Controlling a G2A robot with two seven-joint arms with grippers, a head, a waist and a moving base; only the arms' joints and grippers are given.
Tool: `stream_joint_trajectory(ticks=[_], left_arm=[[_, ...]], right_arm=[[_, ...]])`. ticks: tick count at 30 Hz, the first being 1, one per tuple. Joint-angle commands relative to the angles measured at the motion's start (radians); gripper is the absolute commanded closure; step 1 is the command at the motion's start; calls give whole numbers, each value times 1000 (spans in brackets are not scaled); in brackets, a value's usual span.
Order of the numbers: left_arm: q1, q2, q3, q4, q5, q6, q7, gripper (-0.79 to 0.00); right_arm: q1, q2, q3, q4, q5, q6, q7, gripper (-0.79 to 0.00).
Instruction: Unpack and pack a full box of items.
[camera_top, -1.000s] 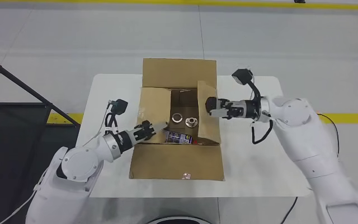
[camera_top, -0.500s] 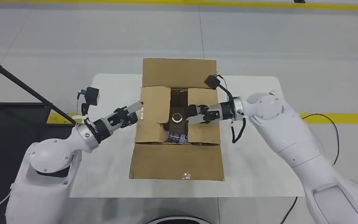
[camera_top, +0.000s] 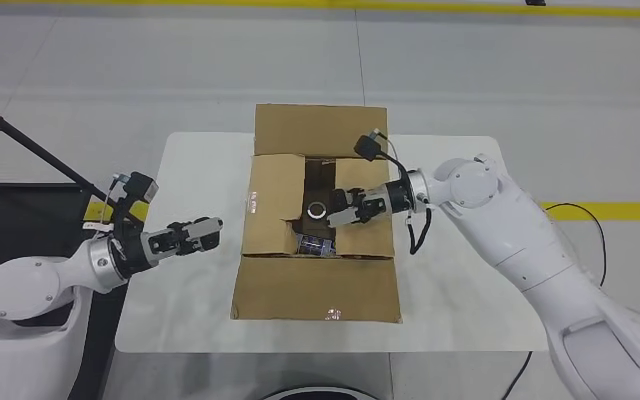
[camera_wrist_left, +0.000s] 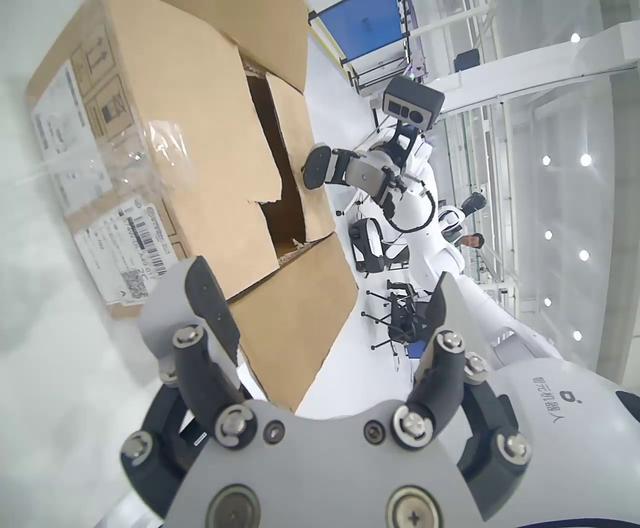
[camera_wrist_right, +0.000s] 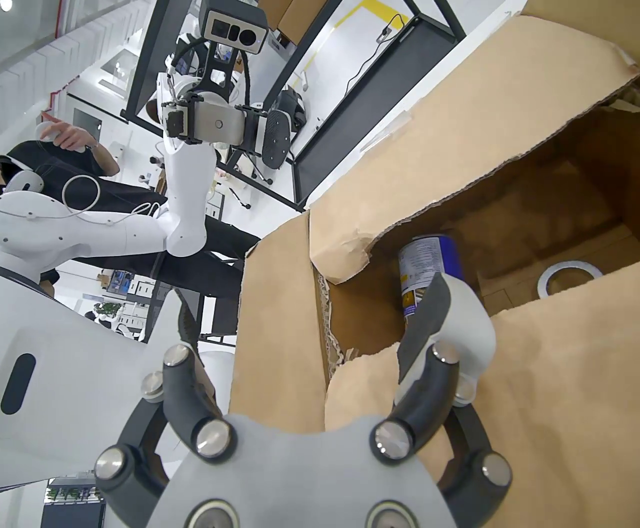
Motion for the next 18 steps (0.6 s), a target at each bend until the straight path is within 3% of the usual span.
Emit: stream_joint_trajectory(ticks=[1, 9, 18], left_arm=[[0, 0, 0, 0, -1, 1, 1, -785], [16, 1, 18, -19, -10, -23, -2, -785], [106, 10, -34, -6, -110, -83, -100, -785]], right_arm=[[-1, 0, 0, 0, 0, 0, 0, -785], [-4, 0, 0, -3, -3, 3, -5, -785], [-33, 8, 68, -45, -196, 49, -256, -785]])
